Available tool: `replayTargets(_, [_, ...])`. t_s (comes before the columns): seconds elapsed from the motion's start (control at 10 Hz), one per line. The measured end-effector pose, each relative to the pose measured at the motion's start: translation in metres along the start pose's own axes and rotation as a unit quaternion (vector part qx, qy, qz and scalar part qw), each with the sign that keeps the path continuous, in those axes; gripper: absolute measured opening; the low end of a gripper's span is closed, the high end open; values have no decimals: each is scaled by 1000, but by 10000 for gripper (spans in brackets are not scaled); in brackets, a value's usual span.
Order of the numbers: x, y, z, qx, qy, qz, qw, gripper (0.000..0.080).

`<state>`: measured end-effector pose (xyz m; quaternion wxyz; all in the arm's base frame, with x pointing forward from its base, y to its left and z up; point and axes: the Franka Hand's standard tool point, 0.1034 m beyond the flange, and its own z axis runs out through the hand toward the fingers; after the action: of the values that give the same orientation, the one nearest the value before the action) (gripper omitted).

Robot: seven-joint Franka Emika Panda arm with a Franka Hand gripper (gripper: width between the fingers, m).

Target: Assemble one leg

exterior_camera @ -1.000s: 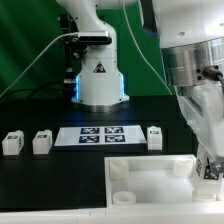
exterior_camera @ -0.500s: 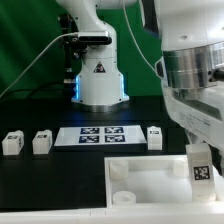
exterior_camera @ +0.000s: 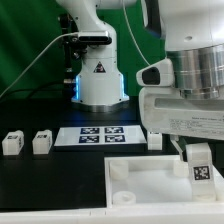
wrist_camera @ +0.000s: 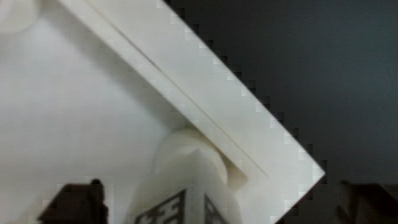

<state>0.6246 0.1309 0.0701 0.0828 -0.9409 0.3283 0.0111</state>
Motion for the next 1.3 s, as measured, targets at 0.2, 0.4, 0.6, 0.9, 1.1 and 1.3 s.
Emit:
replayTargets(0.2, [3, 3, 0, -3, 2, -104, 995, 649])
replayTargets(0.4, [5, 5, 0, -8, 4, -205, 979, 649])
replayTargets(0.6, [5, 5, 0, -7, 3, -206, 979, 649])
replayTargets(0.9, [4, 4, 1, -5, 2, -141, 990, 465])
replayTargets(1.1, [4, 10, 3, -10, -1, -56, 998, 296])
replayTargets(1.3, [3, 8, 3, -5, -2, 62, 998, 295])
